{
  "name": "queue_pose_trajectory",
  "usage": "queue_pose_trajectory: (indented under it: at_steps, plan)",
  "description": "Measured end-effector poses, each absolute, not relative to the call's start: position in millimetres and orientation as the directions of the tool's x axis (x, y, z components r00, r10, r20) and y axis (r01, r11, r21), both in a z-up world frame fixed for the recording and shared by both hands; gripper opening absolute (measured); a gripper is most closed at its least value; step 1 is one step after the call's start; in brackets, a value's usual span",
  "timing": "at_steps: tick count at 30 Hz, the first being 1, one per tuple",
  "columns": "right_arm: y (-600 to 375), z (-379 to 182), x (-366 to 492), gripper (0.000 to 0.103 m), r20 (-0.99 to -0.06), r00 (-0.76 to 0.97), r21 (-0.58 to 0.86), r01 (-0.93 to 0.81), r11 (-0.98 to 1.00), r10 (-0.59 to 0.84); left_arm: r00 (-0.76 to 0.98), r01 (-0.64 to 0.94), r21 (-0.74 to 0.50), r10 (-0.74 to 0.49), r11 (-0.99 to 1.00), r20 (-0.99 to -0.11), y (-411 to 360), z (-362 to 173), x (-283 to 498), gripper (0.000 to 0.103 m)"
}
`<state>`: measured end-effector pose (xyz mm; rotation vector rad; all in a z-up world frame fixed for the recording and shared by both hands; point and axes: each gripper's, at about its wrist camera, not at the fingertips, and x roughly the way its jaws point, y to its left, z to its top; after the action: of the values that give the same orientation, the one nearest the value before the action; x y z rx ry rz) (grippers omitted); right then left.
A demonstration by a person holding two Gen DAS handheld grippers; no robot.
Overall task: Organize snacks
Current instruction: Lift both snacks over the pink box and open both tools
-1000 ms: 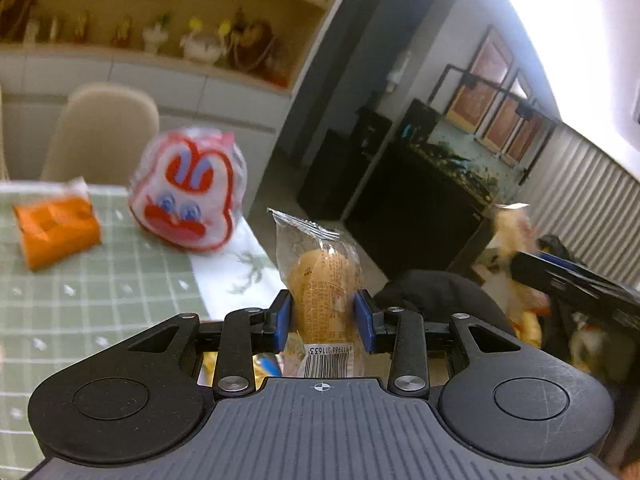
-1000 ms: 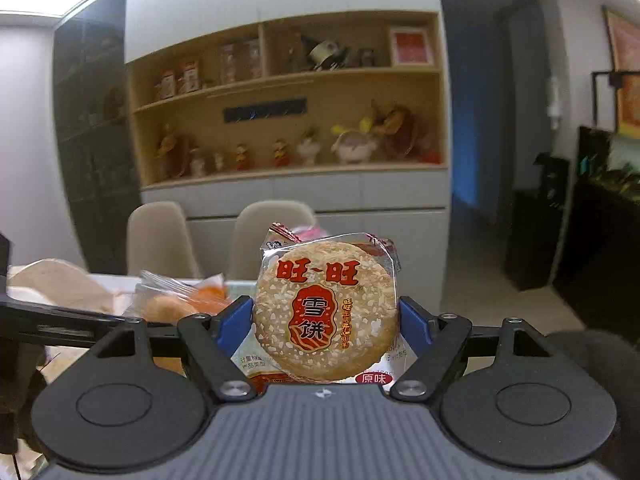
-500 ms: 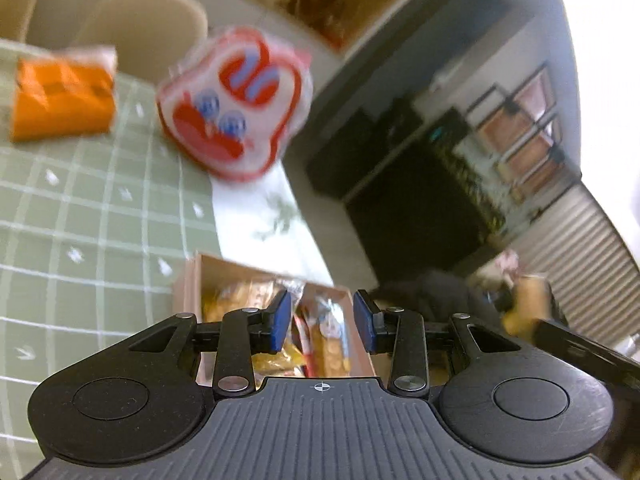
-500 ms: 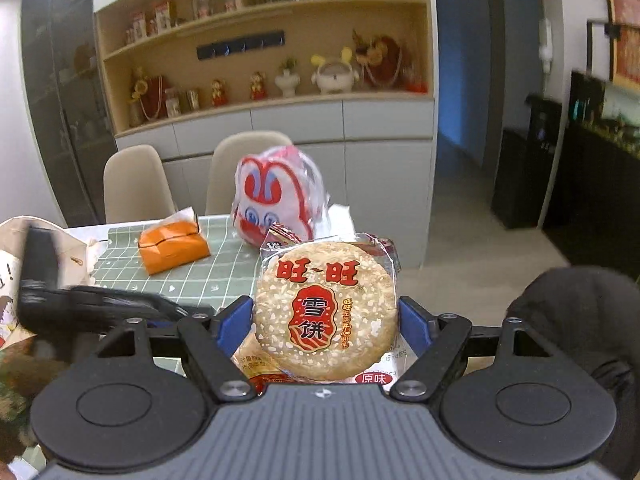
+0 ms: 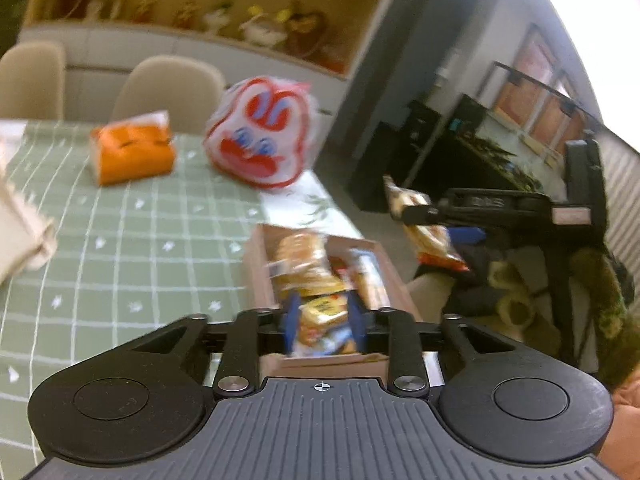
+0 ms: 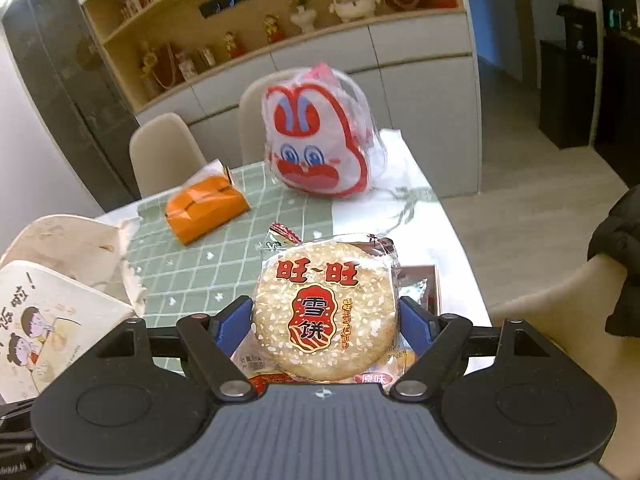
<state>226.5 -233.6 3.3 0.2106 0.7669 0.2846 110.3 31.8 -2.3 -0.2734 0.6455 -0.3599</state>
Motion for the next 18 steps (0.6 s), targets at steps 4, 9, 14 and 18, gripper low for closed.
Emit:
queue_pose_trajectory:
  at_steps: [4, 9, 14, 18]
  plan:
    - [-241.3, 14.4, 214.7, 0.087, -0.604, 0.725, 0.292, -0.185, 0.938, 0.331, 0.742, 0.275, -0.338, -0.422, 0.9, -0.521, 8.5, 10.5, 99.6, 0.019]
    - [-234.3, -1.6, 234.7, 0.088, -0.634, 0.7, 0.312, -0.157, 0.937, 0.329, 0.708, 0.232, -0.389, -0.429, 0.891, -0.561, 4.3, 5.9, 88.1, 0.017]
    - [-235.2, 4.9, 191.0, 0.088, -0.624, 0.713, 0.289, -0.169, 0.942, 0.319, 0.734, 0.147, -0.283, -0.296, 0.948, -0.611, -2.1, 12.1, 64.9, 0.017]
    - [-244.3, 15.1, 120.5, 0.088, -0.62, 0.744, 0.206, -0.152, 0.967, 0.249, 0.756, 0.082, -0.114, -0.136, 0.99, -0.64, -29.6, 18.6, 48.2, 0.017]
